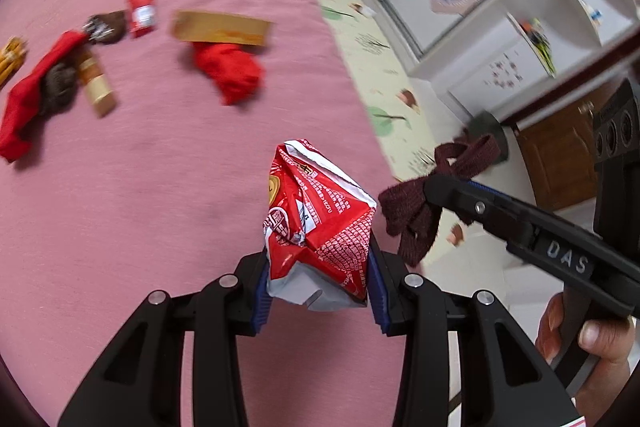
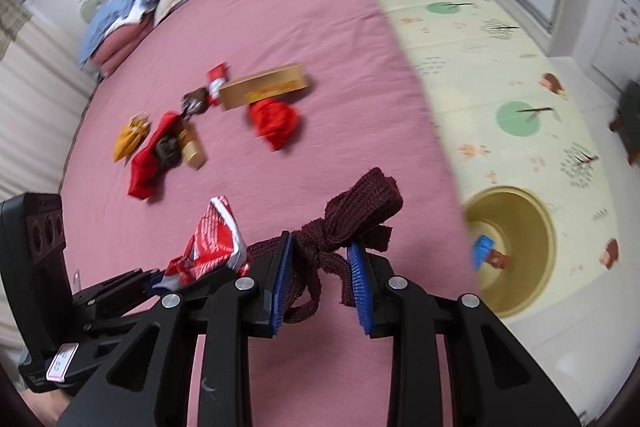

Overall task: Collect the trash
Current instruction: 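Carry the wrapper and cord to the yellow bin and open both tools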

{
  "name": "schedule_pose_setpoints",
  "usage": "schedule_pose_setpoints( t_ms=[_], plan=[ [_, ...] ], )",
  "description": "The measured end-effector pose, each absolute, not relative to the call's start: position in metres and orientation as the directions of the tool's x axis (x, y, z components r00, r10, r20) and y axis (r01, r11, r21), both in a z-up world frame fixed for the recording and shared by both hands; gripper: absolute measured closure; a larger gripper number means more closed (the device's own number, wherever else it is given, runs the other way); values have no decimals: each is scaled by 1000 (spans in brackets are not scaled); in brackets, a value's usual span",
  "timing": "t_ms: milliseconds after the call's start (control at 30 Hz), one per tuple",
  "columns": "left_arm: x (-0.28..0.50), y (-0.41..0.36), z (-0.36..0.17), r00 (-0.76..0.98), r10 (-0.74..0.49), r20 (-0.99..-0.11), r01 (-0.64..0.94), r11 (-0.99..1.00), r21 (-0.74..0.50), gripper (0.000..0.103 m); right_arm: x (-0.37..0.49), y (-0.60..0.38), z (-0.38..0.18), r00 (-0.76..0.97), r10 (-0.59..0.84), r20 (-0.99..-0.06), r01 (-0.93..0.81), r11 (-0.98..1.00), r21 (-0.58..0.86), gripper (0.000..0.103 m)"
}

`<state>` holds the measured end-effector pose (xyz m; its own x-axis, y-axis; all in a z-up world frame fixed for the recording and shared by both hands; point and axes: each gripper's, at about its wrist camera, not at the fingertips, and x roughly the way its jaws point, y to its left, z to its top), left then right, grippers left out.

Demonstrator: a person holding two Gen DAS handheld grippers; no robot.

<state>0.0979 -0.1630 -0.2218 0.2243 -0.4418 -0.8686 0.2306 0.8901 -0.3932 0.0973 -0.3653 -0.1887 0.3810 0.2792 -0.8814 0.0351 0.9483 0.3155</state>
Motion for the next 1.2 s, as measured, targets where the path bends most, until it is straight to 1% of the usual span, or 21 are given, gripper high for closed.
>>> schedule_pose_setpoints(
  t_ms=[167,333,667,900,967,1000,1033,1067,1100,1200],
  plan=[
    [88,-211,-211,177,-470,-865,305,861,-406,63,74,-421,-173,418,225,-880,139,942,307,76],
    [80,-262,-206,125,-485,-865,397,824,-405,63,51,-473,-169,436,179,-882,231,925,301,75],
    [74,-367,-222,4,-500,-866,556,721,-414,63,10,-567,-190,425,95,-900,423,859,290,75],
    [88,-416,-231,-34,-515,-856,607,670,-427,63,10,-605,-199,423,48,-905,472,841,265,75],
    [96,-426,-230,-30,-525,-850,623,655,-427,57,14,-612,-200,422,37,-906,475,842,256,71],
    [99,-428,-230,-28,-527,-850,628,652,-425,46,18,-616,-202,415,46,-909,470,844,257,69],
    [103,-430,-231,-16,-521,-853,633,655,-412,32,20,-619,-203,410,51,-911,467,846,258,65],
    [107,-430,-233,-9,-515,-857,635,659,-403,30,22,-622,-203,414,36,-909,476,843,251,61],
    [110,-430,-236,-2,-503,-864,635,667,-390,29,24,-626,-203,416,31,-909,481,841,249,53],
    [119,-425,-241,-3,-477,-879,618,690,-377,28,30,-628,-202,414,25,-910,473,848,239,53]
  ],
)
